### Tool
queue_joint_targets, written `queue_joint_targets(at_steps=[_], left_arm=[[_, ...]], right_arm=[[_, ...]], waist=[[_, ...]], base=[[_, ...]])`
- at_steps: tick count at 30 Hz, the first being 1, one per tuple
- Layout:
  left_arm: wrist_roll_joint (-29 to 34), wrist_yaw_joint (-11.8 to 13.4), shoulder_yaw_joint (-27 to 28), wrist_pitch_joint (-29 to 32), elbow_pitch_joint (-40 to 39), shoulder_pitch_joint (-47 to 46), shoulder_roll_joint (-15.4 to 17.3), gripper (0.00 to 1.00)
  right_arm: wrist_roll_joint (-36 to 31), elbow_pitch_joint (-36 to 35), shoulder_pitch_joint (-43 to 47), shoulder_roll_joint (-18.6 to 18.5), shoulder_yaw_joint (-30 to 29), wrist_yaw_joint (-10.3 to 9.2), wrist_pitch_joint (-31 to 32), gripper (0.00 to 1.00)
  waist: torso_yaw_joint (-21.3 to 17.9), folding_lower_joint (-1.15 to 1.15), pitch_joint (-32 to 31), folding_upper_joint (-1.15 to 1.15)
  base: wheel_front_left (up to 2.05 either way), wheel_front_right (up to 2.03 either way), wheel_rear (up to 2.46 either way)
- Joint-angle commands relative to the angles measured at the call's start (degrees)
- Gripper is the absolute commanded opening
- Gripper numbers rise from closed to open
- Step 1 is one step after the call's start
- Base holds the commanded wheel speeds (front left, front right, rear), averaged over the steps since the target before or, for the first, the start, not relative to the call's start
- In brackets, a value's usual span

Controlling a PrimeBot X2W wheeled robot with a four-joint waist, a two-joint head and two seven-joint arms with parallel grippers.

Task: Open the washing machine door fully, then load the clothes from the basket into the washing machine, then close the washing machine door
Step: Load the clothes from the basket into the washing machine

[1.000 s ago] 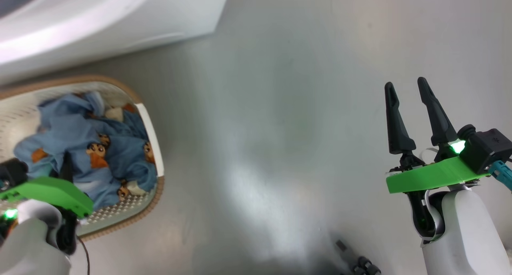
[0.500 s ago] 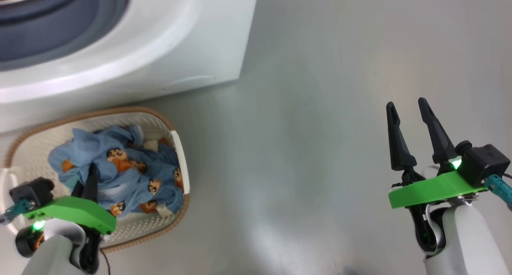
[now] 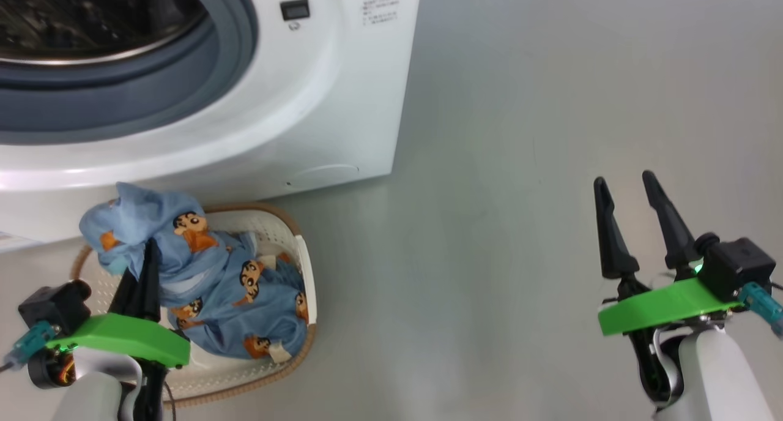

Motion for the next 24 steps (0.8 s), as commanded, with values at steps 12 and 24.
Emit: queue_joint_targets(at_steps=[12, 24], left_arm=[[9.2, 1.2, 8.7, -0.7, -13.0, 6.6, -2.4, 0.0], [17.8, 0.7, 12.8, -0.7, -24.6, 14.1, -5.3, 0.0]], right_arm=[[-1.9, -0.3, 3.5, -0.2, 2.0, 0.09, -0.7, 1.0], [-2.1, 0.1, 5.8, -0.2, 1.7, 0.09, -0.7, 1.0]], waist=[[2.0, 0.0, -7.4, 0.0], [2.1, 0.0, -13.3, 0.0]], base=[[0.0, 0.0, 0.0], [0.0, 0.0, 0.0]])
